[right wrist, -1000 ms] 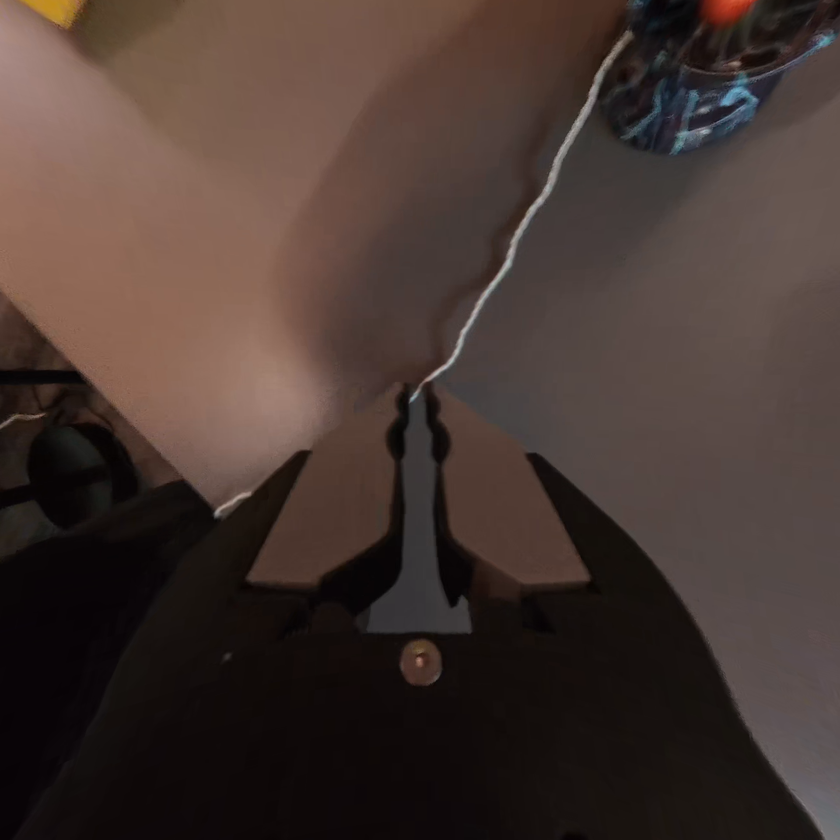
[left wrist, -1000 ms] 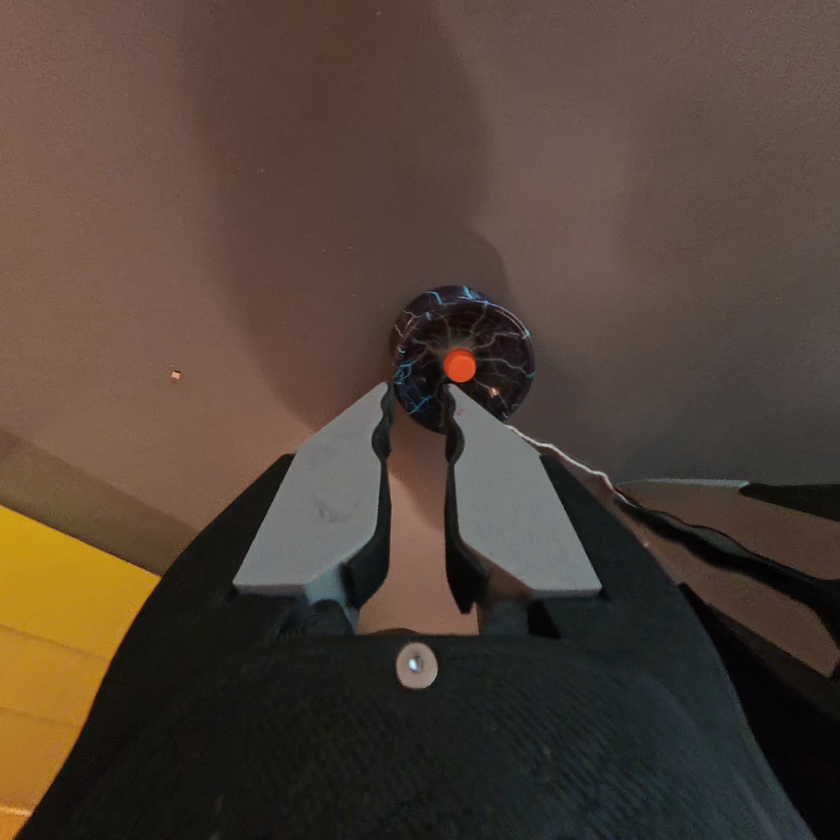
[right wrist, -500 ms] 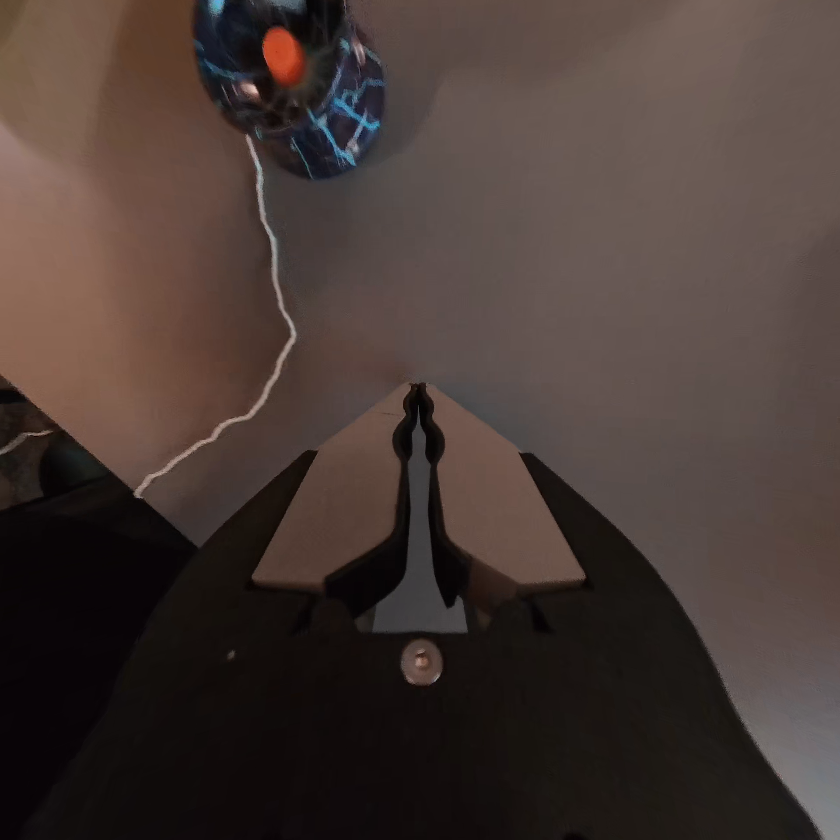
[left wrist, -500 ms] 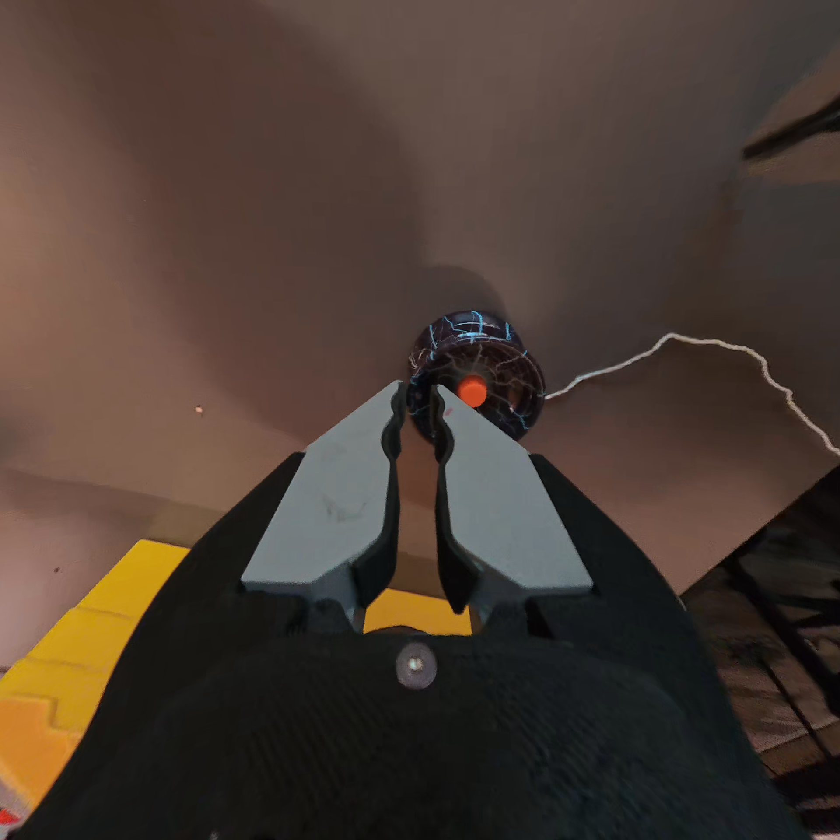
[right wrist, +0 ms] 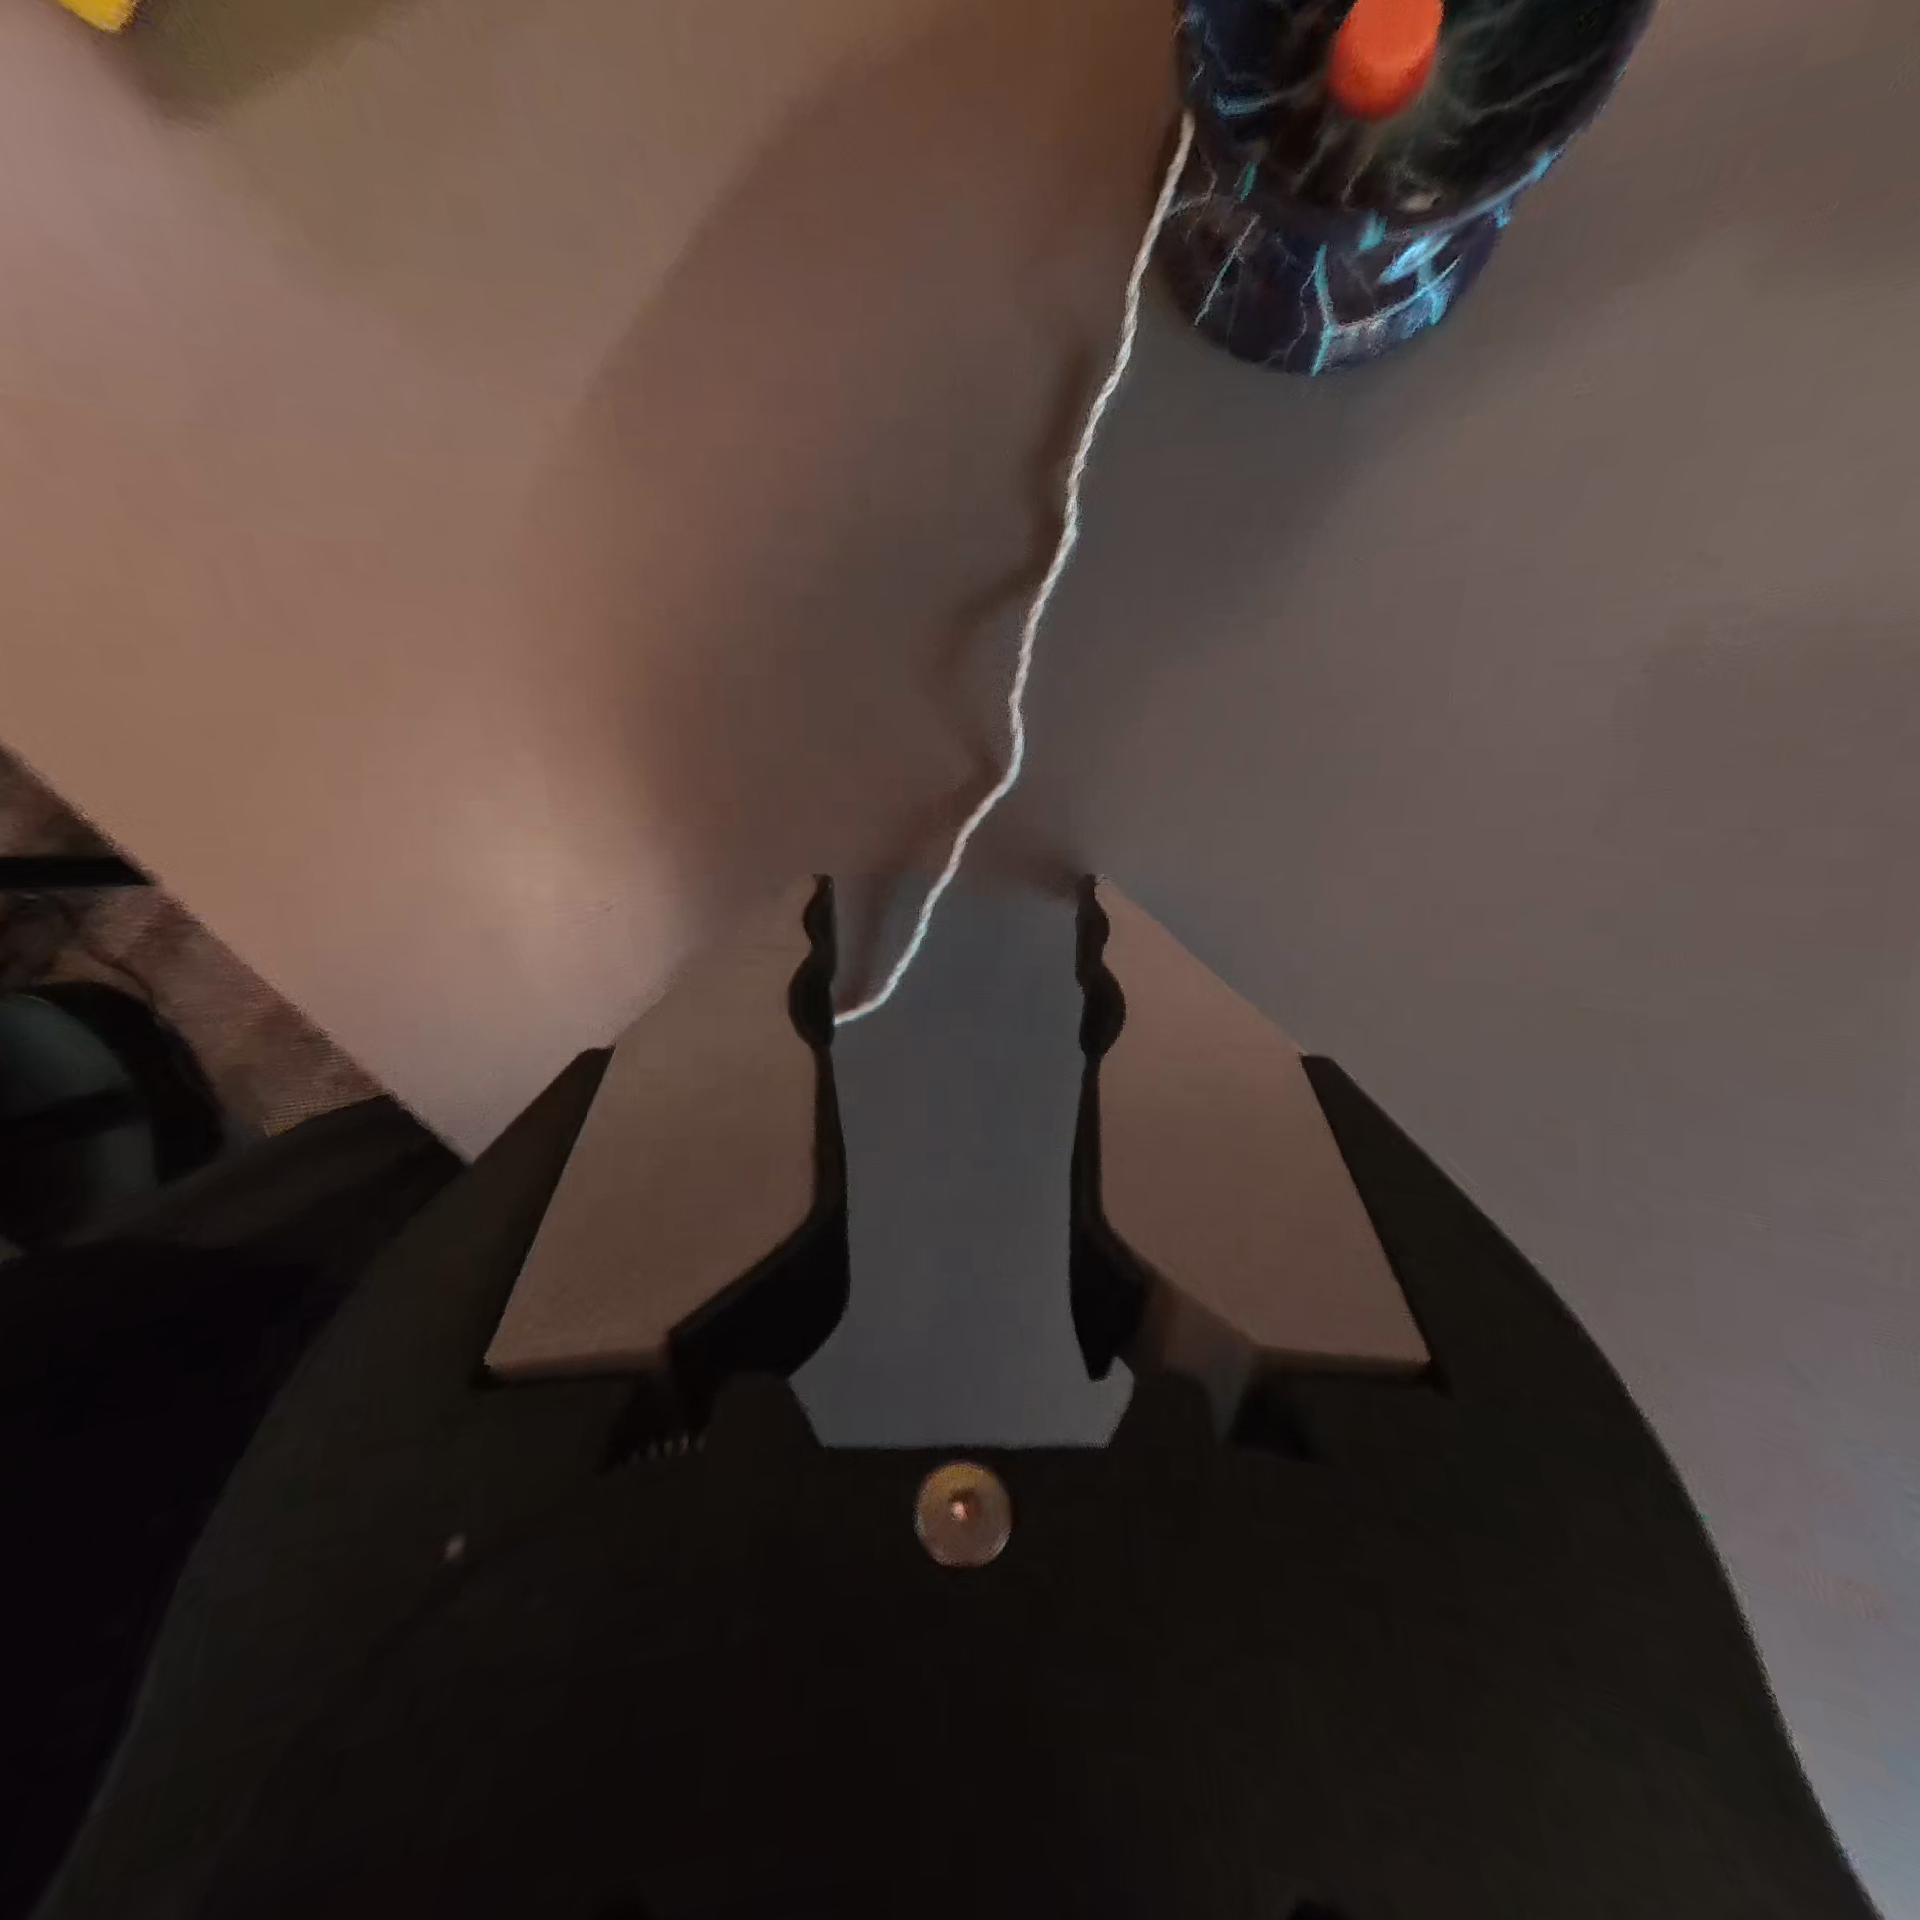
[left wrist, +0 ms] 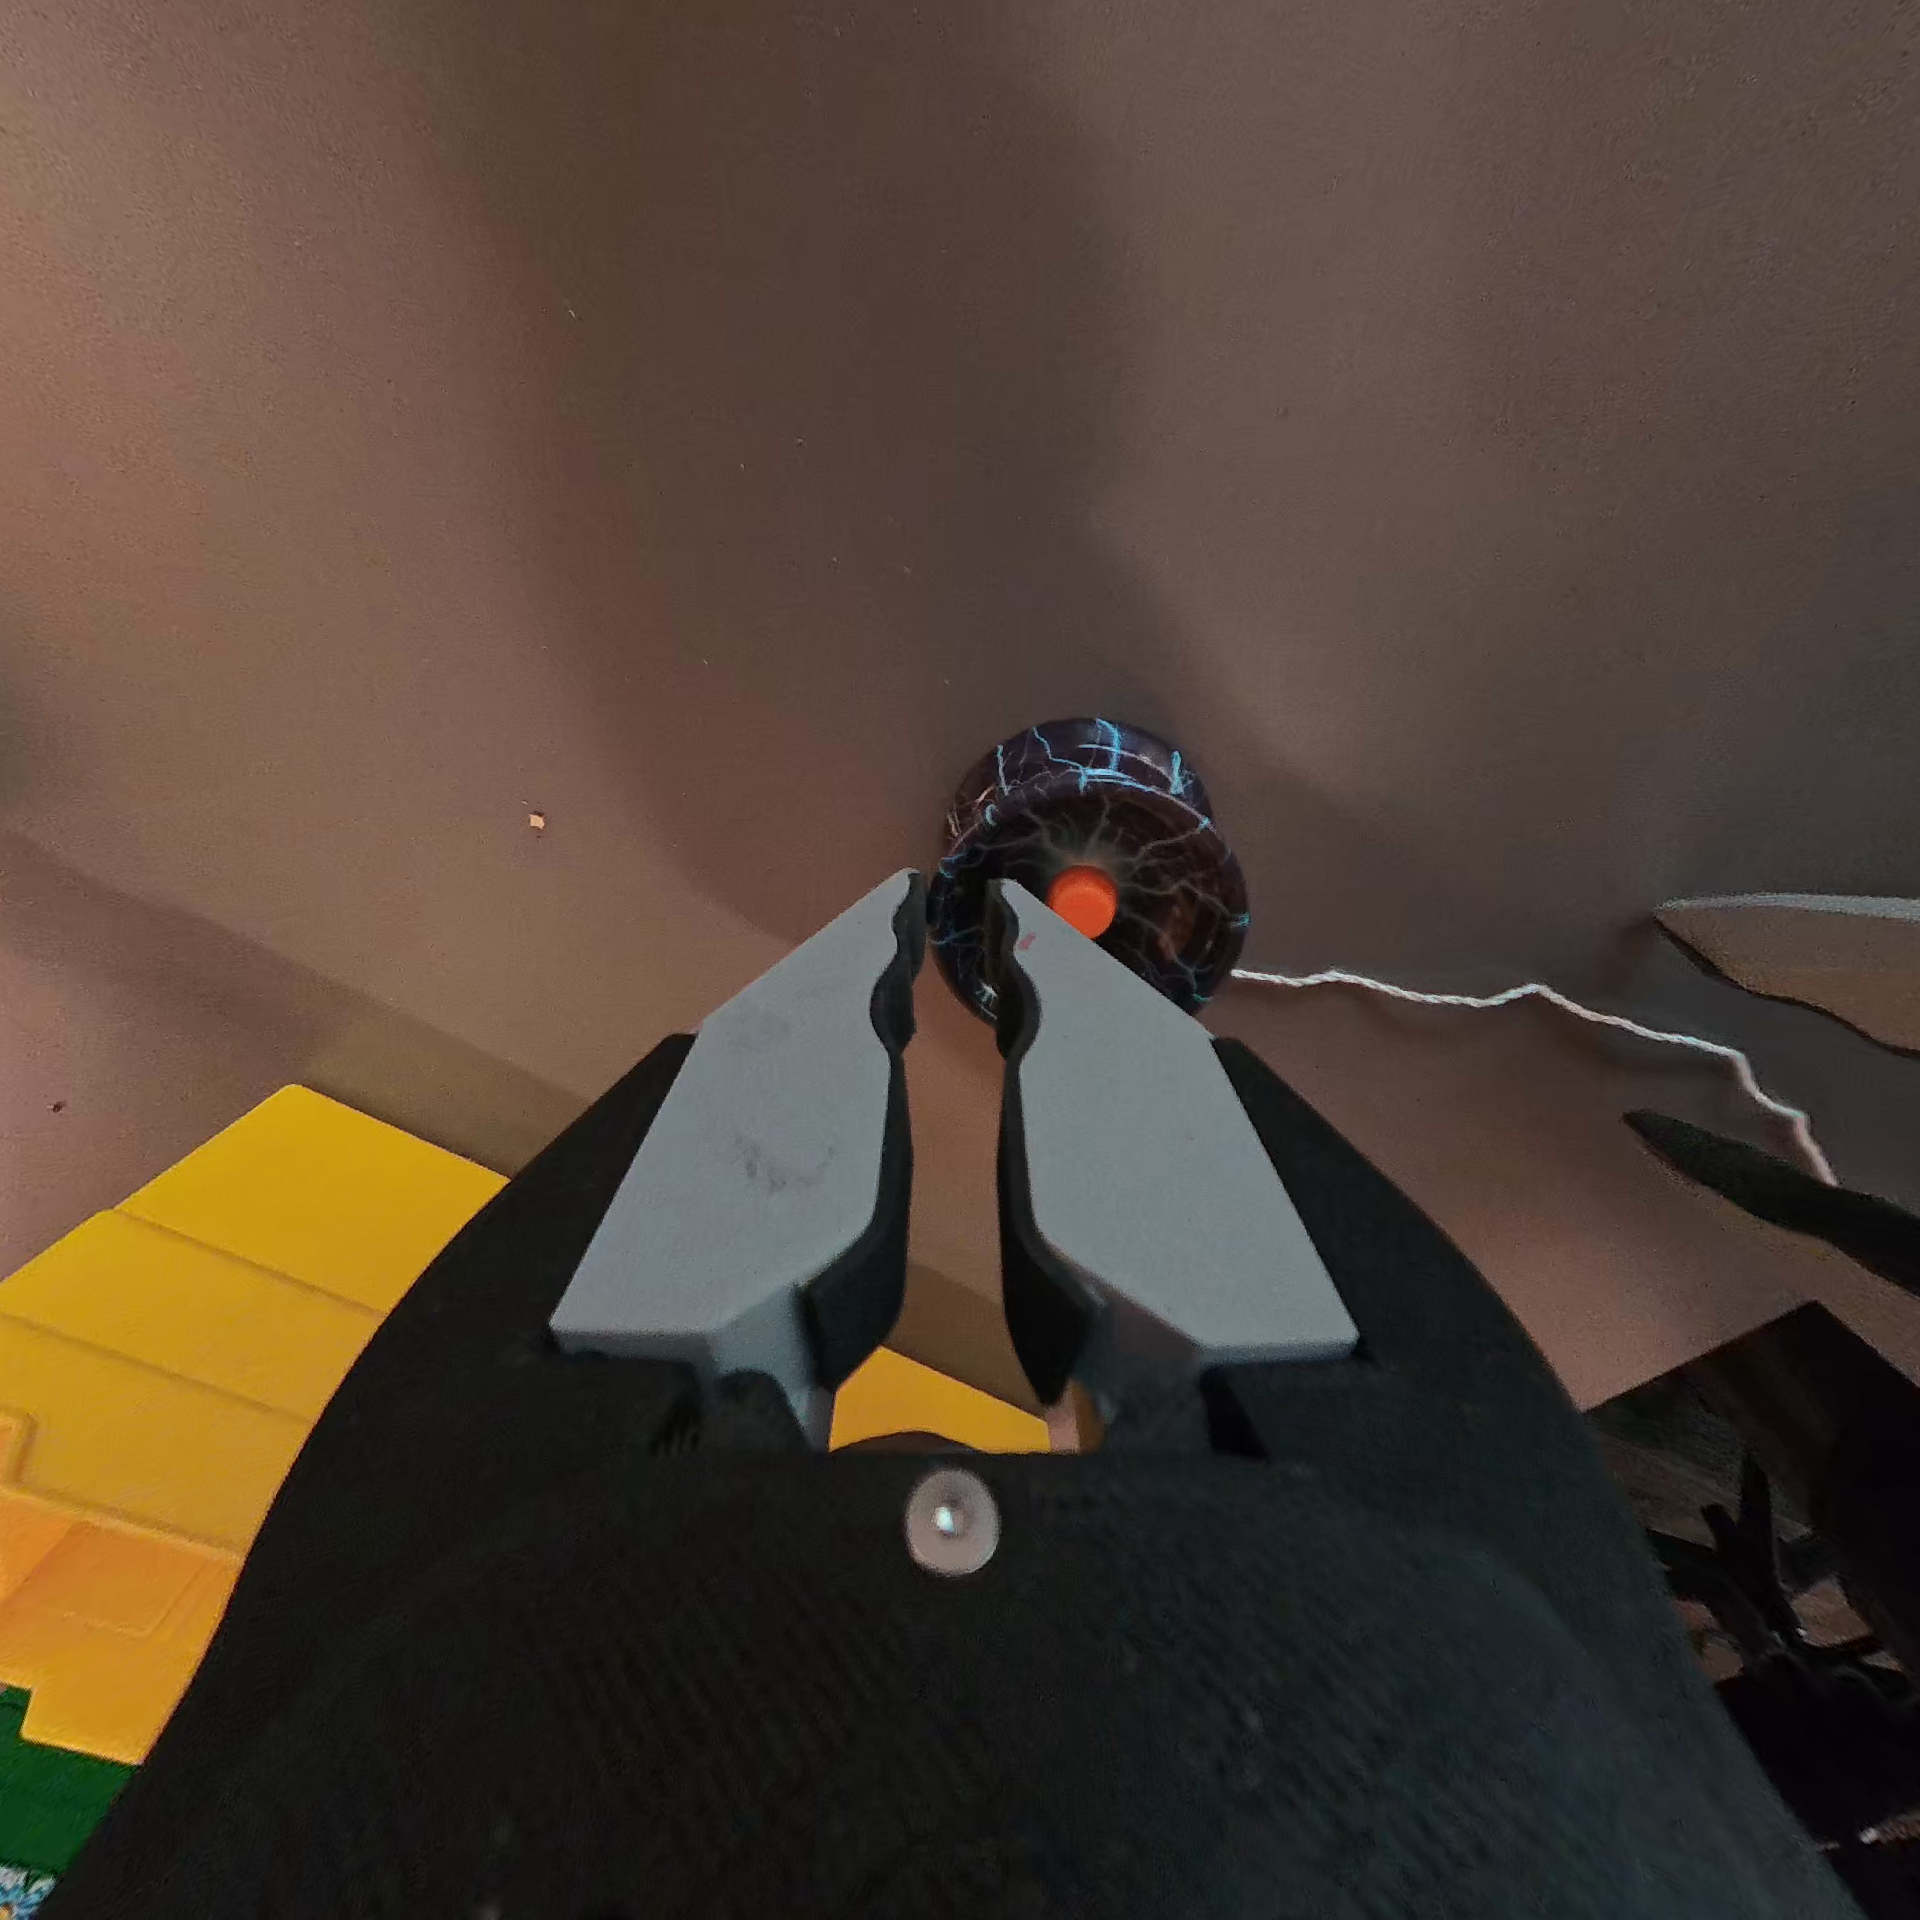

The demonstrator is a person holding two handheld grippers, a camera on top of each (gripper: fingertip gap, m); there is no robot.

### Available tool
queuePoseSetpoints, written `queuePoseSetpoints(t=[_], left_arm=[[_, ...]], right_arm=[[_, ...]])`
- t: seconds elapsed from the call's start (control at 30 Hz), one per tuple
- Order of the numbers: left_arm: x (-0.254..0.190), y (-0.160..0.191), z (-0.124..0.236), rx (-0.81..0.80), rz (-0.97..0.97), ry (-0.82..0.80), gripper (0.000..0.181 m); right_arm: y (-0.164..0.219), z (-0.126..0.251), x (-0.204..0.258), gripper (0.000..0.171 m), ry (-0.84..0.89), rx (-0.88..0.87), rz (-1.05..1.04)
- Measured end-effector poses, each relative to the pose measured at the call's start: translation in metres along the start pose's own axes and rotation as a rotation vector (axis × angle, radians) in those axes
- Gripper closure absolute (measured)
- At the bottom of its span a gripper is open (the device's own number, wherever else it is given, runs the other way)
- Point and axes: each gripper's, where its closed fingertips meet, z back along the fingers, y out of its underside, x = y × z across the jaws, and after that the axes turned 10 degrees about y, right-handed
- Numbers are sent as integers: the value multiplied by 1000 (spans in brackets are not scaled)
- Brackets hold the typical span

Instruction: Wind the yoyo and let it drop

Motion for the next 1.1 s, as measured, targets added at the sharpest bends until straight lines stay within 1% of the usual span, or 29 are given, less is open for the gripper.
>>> queuePoseSetpoints(t=[0.1,0.17,0.2,0.23,0.37,0.53,0.6,0.7,0.77,0.83,0.9,0.93,0.97,1.0,1.03,1.07,1.1], left_arm=[[-1,1,0,-3,-7,-2,173],[-1,1,0,-4,-31,-5,173],[-2,2,0,-3,-42,-4,173],[-2,3,0,-1,-50,-3,173],[-3,8,0,0,-81,10,173],[-11,17,0,31,-177,24,174],[-21,18,-1,42,-275,39,175],[-35,20,-2,69,-467,15,175],[-36,19,-1,83,-543,-38,174],[-37,17,0,61,-497,-39,173],[-34,16,5,-2,-382,-40,170],[-29,19,8,-26,-291,-52,170],[-25,23,10,-54,-180,-49,164],[-26,27,11,-92,-59,-15,157],[-32,31,11,-128,44,48,156],[-37,34,9,-157,123,93,152],[-37,39,7,-167,188,108,144]], right_arm=[[-3,-4,-4,142,79,-27,87],[-2,-5,-4,147,97,-57,162],[0,-4,-5,164,94,-72,186],[2,-3,-6,171,93,-87,199],[10,0,-12,171,32,-63,171],[16,2,-48,171,53,-16,83],[14,6,-63,171,50,-15,65],[6,10,-79,171,26,-12,64],[-1,12,-87,171,4,-19,62],[-5,14,-91,171,-10,-16,50],[-7,14,-91,171,-31,-19,12],[-6,14,-89,171,-48,-19,-14],[-5,13,-87,171,-65,-16,-40],[-4,13,-85,171,-81,-15,-67],[-4,12,-83,171,-100,-15,-92],[-4,12,-81,171,-115,-14,-109],[-4,12,-81,171,-119,-14,-115]])
